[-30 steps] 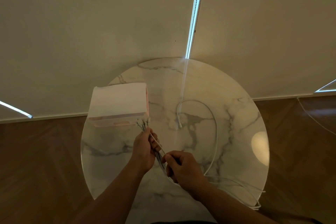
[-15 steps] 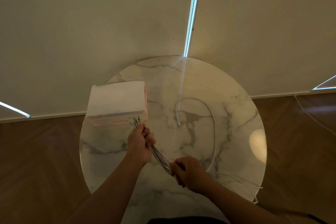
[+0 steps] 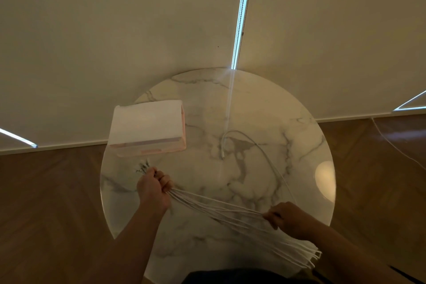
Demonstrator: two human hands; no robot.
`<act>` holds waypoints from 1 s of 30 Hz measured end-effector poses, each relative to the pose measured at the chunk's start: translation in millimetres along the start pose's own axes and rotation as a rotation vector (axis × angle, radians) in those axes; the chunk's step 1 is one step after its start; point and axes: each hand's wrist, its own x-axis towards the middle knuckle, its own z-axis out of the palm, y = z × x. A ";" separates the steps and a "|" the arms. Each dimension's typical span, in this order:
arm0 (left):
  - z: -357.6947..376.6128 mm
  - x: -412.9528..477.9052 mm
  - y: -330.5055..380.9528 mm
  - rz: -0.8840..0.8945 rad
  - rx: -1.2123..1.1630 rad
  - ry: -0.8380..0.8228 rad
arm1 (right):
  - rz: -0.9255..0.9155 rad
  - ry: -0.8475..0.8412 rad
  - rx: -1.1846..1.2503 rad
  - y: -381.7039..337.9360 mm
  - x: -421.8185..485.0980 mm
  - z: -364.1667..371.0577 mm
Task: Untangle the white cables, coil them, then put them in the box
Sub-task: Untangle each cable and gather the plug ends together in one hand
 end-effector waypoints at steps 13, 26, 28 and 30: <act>0.0 -9.7 18.3 0.305 0.386 -0.120 | -0.049 0.033 0.043 -63.5 7.9 -24.1; 47.2 -53.5 -32.4 0.590 1.074 -0.463 | -0.246 0.190 0.234 -152.7 22.6 -32.9; 44.0 -45.5 -33.7 0.630 1.084 -0.403 | -0.249 0.183 0.246 -146.6 20.7 -30.4; 36.1 -31.0 -24.9 0.635 1.083 -0.257 | -0.234 0.191 0.230 -130.6 18.6 -30.6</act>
